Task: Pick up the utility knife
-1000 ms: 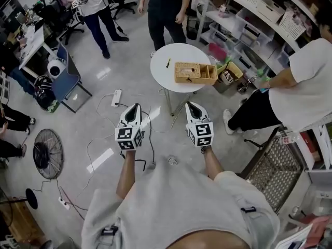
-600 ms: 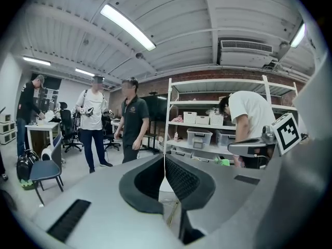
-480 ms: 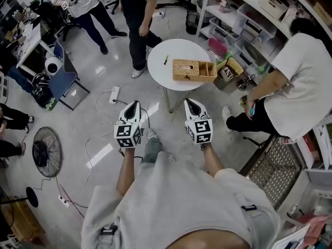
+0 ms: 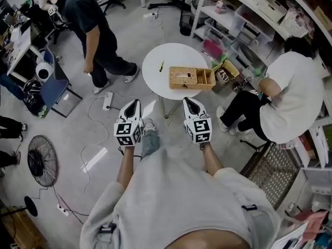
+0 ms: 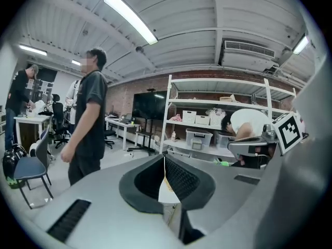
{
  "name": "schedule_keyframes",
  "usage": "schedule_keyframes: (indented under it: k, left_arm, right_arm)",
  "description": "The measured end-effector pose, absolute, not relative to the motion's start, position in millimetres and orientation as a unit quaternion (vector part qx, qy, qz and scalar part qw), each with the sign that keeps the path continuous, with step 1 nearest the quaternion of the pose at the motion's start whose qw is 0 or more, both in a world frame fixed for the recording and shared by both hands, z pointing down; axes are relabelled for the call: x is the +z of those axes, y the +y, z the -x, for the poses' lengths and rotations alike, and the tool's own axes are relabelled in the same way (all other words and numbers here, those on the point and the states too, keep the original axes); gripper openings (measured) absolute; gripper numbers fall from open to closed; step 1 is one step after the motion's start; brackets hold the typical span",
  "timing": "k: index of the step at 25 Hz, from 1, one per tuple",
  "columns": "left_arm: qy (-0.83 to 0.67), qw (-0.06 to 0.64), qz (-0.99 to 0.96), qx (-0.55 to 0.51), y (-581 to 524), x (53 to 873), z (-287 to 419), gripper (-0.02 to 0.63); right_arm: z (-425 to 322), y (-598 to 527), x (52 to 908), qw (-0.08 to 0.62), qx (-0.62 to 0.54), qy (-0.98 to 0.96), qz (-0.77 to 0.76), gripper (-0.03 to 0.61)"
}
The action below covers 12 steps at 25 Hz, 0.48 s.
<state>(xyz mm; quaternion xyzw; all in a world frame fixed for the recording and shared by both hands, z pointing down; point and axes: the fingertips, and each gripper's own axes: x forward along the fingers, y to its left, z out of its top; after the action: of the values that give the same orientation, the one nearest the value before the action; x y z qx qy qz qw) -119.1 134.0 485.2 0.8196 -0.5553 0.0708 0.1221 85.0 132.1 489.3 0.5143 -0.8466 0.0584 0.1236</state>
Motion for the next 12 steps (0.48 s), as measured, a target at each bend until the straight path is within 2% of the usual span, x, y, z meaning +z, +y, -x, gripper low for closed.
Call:
schedule_keyframes:
  k: [12]
  left_arm:
    - [-0.512,0.146,-0.843,0.071,-6.5,498.0,126.5,0.023]
  right_arm:
    - [-67.5,10.4,493.0,0.146,0.067,-0.824,-0.543,0.031]
